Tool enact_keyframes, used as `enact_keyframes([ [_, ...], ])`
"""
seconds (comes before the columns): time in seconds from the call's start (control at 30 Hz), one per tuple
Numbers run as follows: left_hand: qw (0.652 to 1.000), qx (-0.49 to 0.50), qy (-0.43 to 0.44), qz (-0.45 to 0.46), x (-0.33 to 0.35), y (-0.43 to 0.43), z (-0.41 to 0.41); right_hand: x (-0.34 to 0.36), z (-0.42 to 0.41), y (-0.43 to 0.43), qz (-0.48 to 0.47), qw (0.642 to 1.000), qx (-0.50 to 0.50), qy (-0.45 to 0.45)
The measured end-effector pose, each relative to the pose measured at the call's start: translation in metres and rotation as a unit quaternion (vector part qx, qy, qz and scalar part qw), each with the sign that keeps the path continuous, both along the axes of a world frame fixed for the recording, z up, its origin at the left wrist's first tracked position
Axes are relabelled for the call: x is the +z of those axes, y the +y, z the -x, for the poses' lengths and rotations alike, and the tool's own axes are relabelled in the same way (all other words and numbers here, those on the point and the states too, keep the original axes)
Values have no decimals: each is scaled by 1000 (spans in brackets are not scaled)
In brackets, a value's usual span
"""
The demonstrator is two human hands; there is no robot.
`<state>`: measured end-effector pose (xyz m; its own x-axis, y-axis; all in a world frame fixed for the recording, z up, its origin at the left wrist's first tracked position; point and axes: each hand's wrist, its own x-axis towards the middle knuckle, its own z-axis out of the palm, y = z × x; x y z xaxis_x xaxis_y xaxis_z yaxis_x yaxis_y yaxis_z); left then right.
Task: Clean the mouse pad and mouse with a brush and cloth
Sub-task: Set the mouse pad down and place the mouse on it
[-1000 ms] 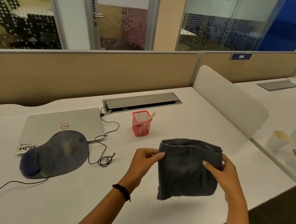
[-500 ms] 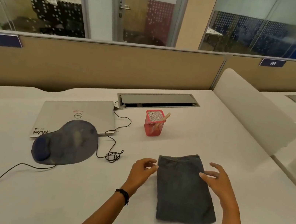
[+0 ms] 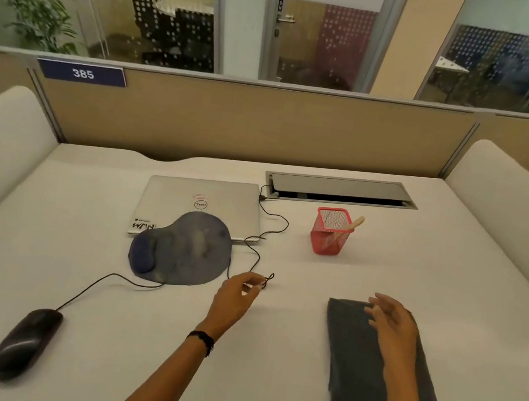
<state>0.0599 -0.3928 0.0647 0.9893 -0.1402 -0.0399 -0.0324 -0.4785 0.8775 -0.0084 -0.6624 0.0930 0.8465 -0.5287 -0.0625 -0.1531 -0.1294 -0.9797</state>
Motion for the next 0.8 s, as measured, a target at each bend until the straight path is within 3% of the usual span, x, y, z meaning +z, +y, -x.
enact_keyframes([
  [0.4, 989, 145, 38, -10, -7, 146, -13, -10, -46, 142, -73, 981, 171, 61],
  [0.6, 980, 196, 21, 12, -8, 196, -20, -21, -76, 191, -74, 972, 195, 111],
  [0.8, 979, 192, 58, -41, -11, 221, -42, -29, -113, 218, -42, 970, 188, 150],
])
